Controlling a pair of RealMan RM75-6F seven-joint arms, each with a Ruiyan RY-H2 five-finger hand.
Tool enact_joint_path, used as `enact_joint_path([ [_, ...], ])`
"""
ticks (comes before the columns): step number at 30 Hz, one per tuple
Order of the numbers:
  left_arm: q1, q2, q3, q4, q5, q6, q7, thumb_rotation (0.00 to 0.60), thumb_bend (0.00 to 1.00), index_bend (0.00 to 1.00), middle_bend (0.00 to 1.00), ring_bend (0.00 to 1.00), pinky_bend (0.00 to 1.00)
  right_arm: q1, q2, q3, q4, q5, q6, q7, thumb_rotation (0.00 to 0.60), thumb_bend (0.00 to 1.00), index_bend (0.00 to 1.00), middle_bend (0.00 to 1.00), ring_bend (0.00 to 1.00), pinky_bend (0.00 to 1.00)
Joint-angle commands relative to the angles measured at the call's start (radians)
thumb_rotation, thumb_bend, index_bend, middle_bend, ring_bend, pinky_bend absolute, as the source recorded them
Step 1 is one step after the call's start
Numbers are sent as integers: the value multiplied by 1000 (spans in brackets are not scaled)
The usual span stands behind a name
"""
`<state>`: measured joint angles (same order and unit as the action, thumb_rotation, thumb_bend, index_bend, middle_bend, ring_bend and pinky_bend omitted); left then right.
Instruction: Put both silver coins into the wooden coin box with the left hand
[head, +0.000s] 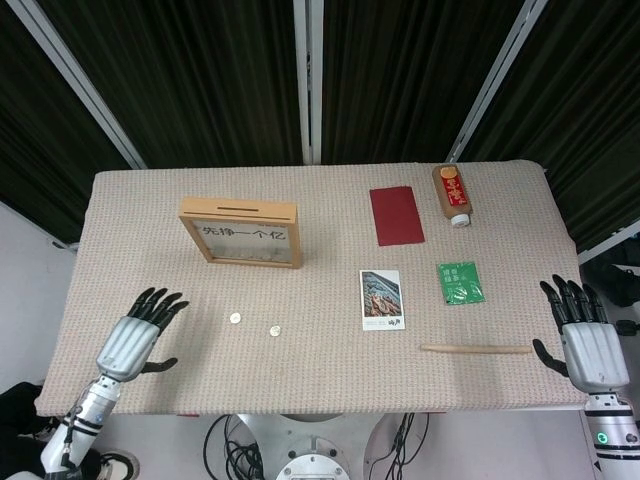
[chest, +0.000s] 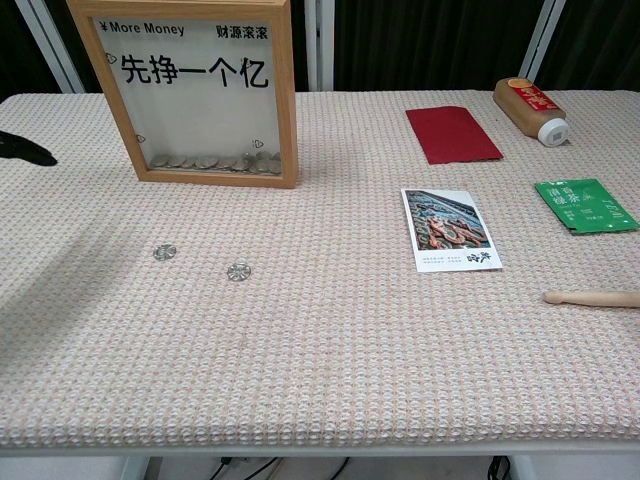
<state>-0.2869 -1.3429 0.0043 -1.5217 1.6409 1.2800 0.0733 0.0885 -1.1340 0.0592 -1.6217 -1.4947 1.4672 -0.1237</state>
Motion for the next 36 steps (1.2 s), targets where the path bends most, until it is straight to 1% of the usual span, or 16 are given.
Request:
enact_joint_path([
  [1,-31,-42,1,26,-5,-45,-3,600,60,153,75,0,0,-1,1,0,-1,1,1,2,600,233,0,0,0,0],
  [6,-61,-85,6,51,-11,-89,-2,600,60,157,75,0,0,-5,4,1,0,-3,9,11,600,234,0,0,0,0],
  [13,-99,-147,-5,94,-24,-123,12,600,60,158,75,0,0,-8,5,-1,14,-3,9,35,600,235,0,0,0,0],
  [19,-120,-203,-23,138,-37,-119,19,600,83,182,88,0,0,-13,12,1,22,-2,17,54,600,235,0,0,0,0],
  [24,-132,-243,-37,184,-54,-115,17,600,153,214,101,0,0,-15,16,3,26,2,18,64,600,235,0,0,0,0],
  [29,-139,-277,-44,231,-82,-123,30,600,157,266,101,0,0,-18,10,3,34,-1,23,72,600,235,0,0,0,0],
  [36,-140,-314,-48,274,-93,-101,-4,600,159,356,105,0,0,-17,12,5,32,0,20,68,600,235,0,0,0,0],
])
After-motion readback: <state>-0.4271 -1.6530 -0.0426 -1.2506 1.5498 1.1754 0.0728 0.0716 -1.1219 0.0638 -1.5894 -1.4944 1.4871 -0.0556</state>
